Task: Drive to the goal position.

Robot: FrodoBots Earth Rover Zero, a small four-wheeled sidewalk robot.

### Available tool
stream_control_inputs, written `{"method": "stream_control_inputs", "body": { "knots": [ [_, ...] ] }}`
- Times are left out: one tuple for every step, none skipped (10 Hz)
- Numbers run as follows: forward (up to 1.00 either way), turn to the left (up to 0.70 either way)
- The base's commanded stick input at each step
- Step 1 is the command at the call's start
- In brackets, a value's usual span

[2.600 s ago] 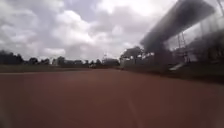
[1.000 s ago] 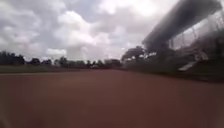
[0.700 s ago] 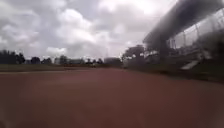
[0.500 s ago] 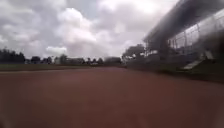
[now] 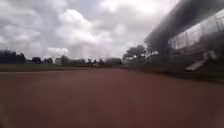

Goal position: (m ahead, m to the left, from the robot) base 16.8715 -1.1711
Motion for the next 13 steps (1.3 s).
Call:
{"method": "stream_control_inputs", "body": {
  "knots": [
    [0.70,-0.35],
    [0.70,0.00],
    [0.70,0.00],
    [0.70,0.00],
    [0.70,0.00],
    [0.70,0.00],
    [0.70,0.00],
    [0.70,0.00],
    [0.70,0.00],
    [0.70,0.00],
    [0.70,0.00],
    [0.70,0.00],
    [0.70,0.00]
  ]
}}
